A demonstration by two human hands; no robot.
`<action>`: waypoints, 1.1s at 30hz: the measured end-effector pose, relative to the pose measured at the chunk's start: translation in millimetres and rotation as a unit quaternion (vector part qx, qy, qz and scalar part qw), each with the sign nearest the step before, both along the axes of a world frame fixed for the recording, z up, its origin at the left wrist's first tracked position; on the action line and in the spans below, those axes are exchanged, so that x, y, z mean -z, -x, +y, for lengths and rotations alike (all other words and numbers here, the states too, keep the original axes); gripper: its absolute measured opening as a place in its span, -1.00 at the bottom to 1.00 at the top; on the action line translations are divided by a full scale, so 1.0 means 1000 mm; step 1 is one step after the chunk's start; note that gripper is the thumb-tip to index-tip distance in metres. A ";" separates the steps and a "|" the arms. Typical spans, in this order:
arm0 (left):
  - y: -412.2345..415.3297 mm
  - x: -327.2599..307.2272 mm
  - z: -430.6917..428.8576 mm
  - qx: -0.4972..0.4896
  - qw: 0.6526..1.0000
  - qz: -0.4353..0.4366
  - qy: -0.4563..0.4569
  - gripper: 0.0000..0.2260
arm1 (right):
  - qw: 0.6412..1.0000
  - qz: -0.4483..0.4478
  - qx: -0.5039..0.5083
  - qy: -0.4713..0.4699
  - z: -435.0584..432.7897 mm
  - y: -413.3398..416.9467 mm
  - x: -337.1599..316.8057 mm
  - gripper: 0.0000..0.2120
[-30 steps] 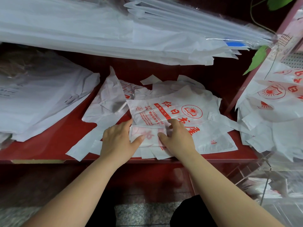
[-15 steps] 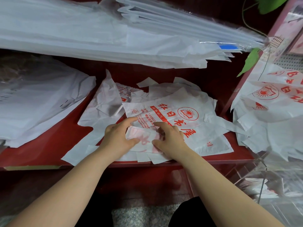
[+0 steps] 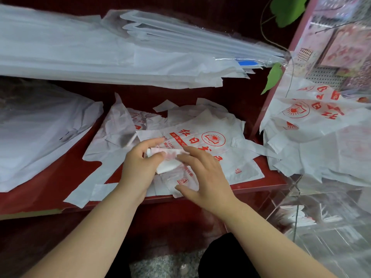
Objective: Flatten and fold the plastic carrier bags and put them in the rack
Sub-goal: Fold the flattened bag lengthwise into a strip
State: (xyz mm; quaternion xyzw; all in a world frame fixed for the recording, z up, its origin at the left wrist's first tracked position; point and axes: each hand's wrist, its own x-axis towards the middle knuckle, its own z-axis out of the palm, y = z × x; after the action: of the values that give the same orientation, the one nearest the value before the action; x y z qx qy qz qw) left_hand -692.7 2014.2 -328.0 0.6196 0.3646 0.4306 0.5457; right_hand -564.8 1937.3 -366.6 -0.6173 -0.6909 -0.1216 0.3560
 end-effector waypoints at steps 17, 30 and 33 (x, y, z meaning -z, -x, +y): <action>-0.094 0.012 -0.111 0.264 0.908 0.227 -0.232 -0.91 | 0.925 0.344 0.116 0.112 -0.158 -0.079 0.000 -0.70; -0.201 0.032 -0.173 0.244 0.906 0.227 -0.261 -0.91 | 0.899 0.135 0.358 0.214 -0.239 -0.222 0.052 -0.46; -0.219 0.034 -0.172 0.236 0.897 0.247 -0.279 -0.93 | 0.894 0.081 0.332 0.289 -0.228 -0.228 0.050 -0.42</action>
State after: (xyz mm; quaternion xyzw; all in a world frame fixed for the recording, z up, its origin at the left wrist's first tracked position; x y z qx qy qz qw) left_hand -473.5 1841.9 -362.0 0.9010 0.1955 0.2061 0.3278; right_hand -336.6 1709.2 -417.0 -0.8940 -0.4196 0.0223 0.1555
